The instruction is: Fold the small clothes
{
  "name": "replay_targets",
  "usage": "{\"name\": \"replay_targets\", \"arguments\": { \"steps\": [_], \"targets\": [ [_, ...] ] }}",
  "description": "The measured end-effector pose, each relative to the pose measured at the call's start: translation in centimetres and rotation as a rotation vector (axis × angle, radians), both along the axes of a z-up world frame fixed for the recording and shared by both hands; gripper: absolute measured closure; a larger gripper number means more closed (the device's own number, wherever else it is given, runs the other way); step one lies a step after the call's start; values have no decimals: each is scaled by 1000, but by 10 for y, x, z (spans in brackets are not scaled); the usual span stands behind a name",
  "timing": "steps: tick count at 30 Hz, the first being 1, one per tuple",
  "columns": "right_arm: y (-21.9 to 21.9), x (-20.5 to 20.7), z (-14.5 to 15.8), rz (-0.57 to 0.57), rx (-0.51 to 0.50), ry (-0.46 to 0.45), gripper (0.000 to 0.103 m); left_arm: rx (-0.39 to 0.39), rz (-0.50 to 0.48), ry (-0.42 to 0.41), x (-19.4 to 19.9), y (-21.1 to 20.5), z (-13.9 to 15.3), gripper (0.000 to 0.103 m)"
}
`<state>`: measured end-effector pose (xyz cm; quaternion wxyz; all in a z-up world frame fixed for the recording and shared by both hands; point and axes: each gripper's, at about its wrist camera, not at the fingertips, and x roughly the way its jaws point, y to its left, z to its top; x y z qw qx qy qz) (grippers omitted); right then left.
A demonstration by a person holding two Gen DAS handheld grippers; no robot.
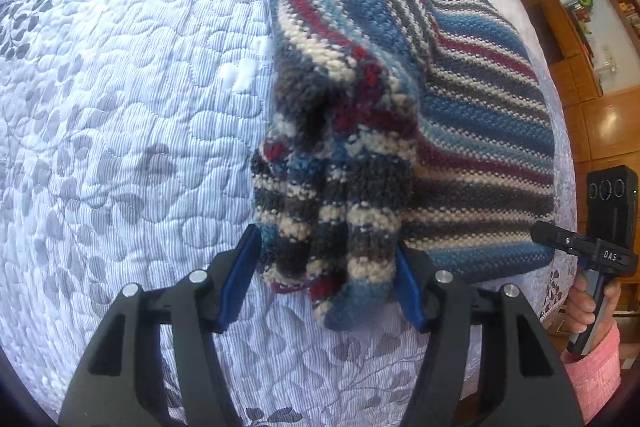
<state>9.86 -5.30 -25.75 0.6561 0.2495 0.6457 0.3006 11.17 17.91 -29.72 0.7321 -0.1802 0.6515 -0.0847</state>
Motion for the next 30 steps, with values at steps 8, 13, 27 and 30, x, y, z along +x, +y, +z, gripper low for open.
{"name": "replay_targets", "arguments": {
  "steps": [8,13,27,30],
  "targets": [
    [33,-7,-24,-52,-112,21,66,9,4,25,-9,9,-30,32],
    [36,-13,-25,-68,-154,13,65,15,6,24,-11,12,-40,31],
    [93,-73,67,-27,-442,-130,20,190,27,-21,-50,-16,34,33],
    [101,-87,78,-36,-455,-148,17,214,41,-27,-65,-18,47,33]
  ]
}}
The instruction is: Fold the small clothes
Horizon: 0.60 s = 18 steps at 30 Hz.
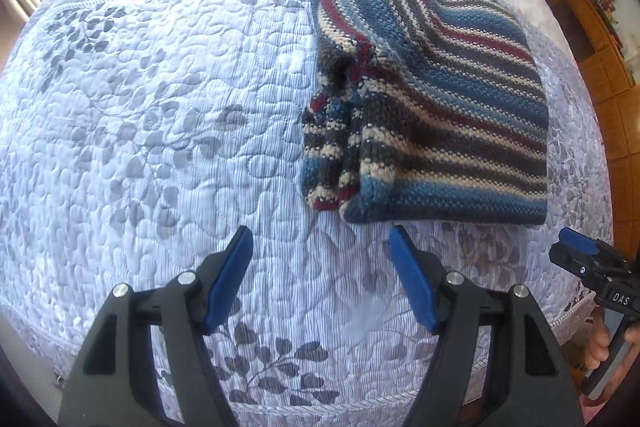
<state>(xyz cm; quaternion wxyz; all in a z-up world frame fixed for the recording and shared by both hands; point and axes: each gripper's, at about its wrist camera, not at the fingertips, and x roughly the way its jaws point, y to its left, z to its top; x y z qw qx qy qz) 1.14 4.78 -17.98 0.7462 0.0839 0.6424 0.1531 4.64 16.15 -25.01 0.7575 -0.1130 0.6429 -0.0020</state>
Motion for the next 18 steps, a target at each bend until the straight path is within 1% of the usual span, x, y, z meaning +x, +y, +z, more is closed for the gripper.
{"name": "replay_targets", "arguments": {
  "steps": [2,4,5,11,18],
  "targets": [
    [-4,-7,3,-6,-39,-9,13,14,6,4,-8,0,7,32],
    [-5,-12,7,-12,-66,-16,12,24,12,9,-17,-2,13,32],
    [-13,-11,8,-13,-73,-17,12,31,15,10,-21,-3,16,32],
    [-29,-22,24,-27,-98,-32,9,74,17,-2,-36,-10,44,32],
    [-24,-32,43,-7,-115,-73,8,130,-4,-43,-48,-23,67,29]
  ]
}}
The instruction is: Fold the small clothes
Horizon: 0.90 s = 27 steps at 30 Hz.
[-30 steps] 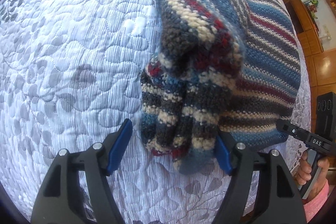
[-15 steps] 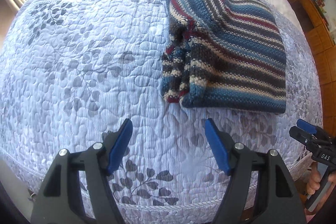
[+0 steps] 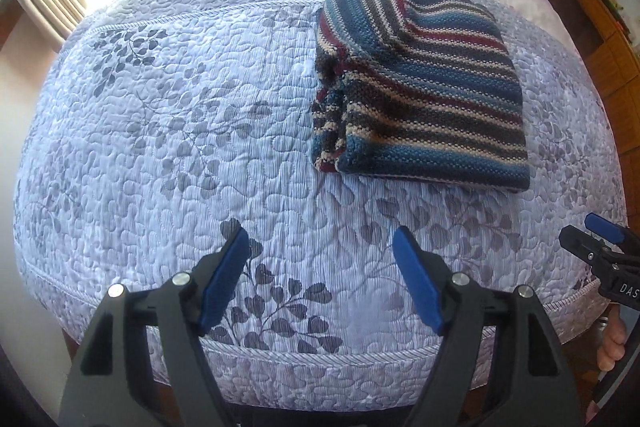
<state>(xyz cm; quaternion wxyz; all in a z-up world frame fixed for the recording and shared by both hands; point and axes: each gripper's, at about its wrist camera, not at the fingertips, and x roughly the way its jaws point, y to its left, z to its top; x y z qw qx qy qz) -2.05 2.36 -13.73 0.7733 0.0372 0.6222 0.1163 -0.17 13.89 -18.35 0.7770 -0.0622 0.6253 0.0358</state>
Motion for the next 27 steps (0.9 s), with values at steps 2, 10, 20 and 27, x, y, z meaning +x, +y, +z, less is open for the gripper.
{"name": "replay_targets", "arguments": {
  "steps": [2,10,20,27],
  "targets": [
    [2,-2,3,5,-11,-3,8,-2,-1,-1,-2,-2,4,28],
    [8,-5,12,21,-19,-21,8,19,-2,-11,-6,-5,12,26],
    [10,-5,14,14,-29,-25,8,32,8,1,-8,-3,7,25],
    [15,-8,18,21,-56,-71,8,36,6,7,-6,-1,5,24]
  ]
}}
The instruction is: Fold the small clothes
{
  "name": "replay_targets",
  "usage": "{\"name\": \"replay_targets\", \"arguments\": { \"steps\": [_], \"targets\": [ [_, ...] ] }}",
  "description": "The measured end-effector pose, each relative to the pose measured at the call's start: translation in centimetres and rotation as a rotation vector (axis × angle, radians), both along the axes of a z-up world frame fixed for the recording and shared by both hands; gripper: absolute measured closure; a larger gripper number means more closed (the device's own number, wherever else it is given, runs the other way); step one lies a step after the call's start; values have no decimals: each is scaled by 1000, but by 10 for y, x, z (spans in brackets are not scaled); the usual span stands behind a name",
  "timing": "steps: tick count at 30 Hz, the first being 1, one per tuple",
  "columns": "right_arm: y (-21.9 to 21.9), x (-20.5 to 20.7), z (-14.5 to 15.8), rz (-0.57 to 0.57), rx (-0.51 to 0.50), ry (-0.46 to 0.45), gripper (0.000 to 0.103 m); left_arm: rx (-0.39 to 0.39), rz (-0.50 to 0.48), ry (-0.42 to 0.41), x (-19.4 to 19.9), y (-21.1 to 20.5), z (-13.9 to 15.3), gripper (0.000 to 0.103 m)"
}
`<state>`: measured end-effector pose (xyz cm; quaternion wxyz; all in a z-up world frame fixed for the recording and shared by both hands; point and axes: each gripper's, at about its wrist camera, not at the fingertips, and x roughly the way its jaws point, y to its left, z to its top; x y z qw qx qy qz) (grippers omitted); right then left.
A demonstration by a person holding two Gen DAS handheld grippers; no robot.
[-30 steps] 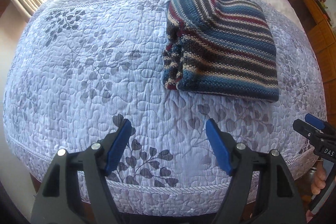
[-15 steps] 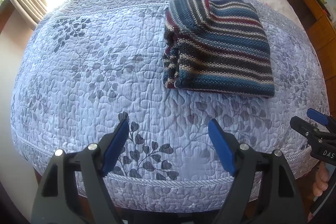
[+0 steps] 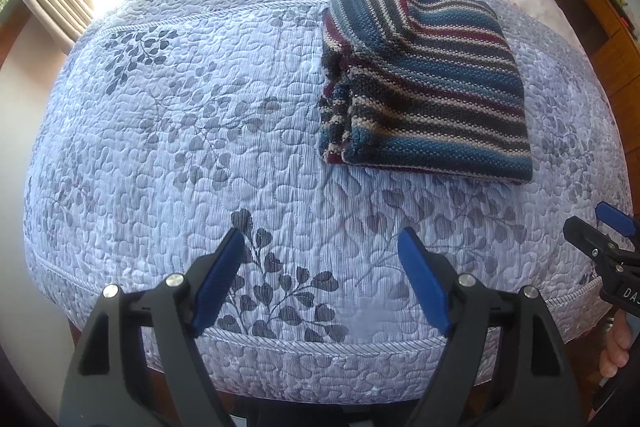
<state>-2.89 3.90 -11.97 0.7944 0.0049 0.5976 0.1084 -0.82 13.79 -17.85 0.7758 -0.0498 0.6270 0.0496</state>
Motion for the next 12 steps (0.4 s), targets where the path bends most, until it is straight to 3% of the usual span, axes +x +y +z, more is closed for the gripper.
{"name": "replay_targets", "arguments": {
  "steps": [12],
  "targets": [
    [4,5,-3,2,6,17,5,13,5,2,1,3,-2,22]
  ]
}}
